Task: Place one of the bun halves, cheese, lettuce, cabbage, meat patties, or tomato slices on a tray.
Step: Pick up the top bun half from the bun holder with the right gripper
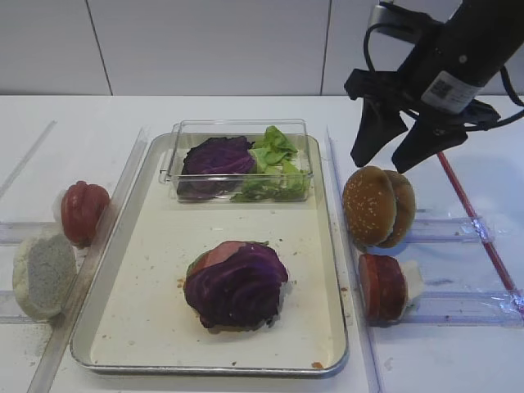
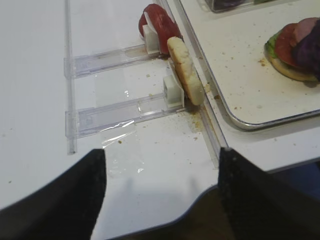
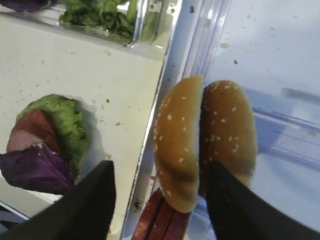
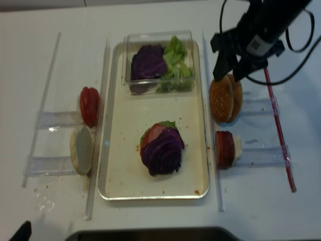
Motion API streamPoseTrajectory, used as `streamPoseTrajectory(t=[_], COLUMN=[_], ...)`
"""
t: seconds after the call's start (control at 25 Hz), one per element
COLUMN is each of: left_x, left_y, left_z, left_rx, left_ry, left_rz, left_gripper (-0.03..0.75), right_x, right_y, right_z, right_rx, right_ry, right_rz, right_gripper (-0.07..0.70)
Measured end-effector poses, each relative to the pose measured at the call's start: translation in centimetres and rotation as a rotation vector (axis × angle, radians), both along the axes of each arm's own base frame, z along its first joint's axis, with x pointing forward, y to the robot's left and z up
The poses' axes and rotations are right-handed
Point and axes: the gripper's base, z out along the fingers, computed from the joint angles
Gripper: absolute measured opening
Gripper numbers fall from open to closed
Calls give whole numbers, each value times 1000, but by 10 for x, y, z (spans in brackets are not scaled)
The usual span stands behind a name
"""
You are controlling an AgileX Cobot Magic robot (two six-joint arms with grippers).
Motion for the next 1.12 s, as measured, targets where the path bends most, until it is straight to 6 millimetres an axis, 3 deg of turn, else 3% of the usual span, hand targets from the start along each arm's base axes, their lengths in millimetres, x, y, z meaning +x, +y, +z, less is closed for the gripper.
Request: streamPoseTrajectory(t=[0.56, 1.12], left_x=[0, 0], left_y=[0, 0], left_z=[0, 0], left_rx=[0, 0], left_ry=[0, 0], left_rz=[0, 0], left_gripper=[440, 440], right_x=[15, 10], right_y=[4, 5], right_z=[-26, -26], right_rx=[-12, -3], right_ry=[44, 94], right_rz=[-13, 10], right_gripper=[426, 352])
